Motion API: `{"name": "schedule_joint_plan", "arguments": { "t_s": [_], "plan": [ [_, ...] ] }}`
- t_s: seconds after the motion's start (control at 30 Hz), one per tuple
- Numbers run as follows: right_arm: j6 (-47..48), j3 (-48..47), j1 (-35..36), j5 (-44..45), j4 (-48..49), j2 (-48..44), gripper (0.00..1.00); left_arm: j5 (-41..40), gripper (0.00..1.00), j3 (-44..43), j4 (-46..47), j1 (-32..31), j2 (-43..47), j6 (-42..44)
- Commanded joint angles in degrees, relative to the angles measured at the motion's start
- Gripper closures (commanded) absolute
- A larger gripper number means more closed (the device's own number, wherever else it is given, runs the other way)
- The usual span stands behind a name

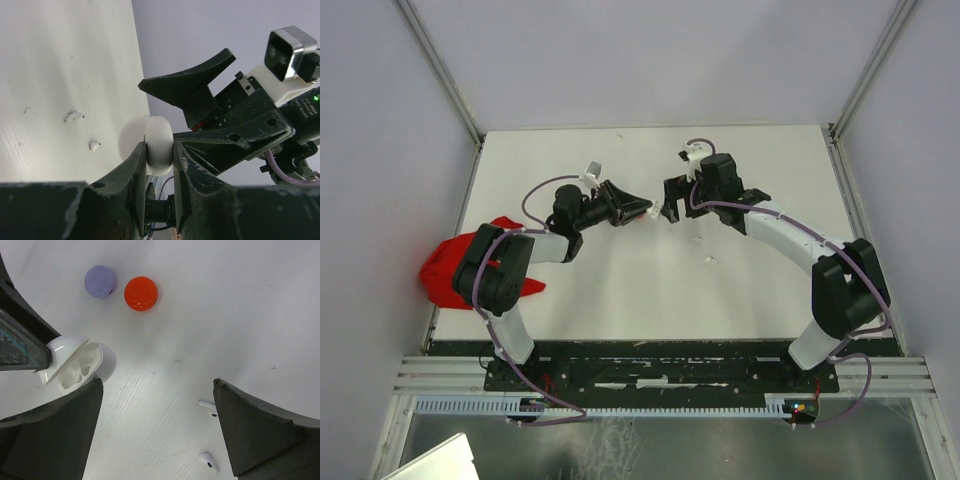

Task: Insert the wireless bluetooth earbuds into the charging case
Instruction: Open the charging case.

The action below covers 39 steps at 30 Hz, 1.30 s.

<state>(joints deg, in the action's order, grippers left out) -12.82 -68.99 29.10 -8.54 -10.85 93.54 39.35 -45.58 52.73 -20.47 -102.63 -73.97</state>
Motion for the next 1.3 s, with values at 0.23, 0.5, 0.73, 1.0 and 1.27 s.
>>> {"name": "schedule_joint_plan", "arguments": {
  "t_s": [0.23,0.5,0.73,1.0,1.27],
  "plan": [
    [-1.86,0.17,0.10,0.57,5.39,2.60,0.00,2.50,0.97,-1.10,13.14,-0.55,-2.67,-9.12],
    [-1.38,0.67,0.10,1.60,5.09,1.83,0.00,2.45,0.97,-1.85,15.70,-0.44,-4.05,-11.66],
    [-0.76,-2.73,0.16,0.62,3.76,4.47,0.00,3.00,0.97,-1.32,17.42,-0.54,-4.16,-13.06],
    [-1.60,-4.56,0.11,0.15,4.33,6.64,0.00,1.69,0.97,-0.59,29.54,-0.62,-8.76,-22.84],
    [-0.81,0.12,-0.22,7.25,1.36,1.23,0.00,-1.68,0.97,-1.86,36.28,1.19,-12.96,-29.80]
  ]
}}
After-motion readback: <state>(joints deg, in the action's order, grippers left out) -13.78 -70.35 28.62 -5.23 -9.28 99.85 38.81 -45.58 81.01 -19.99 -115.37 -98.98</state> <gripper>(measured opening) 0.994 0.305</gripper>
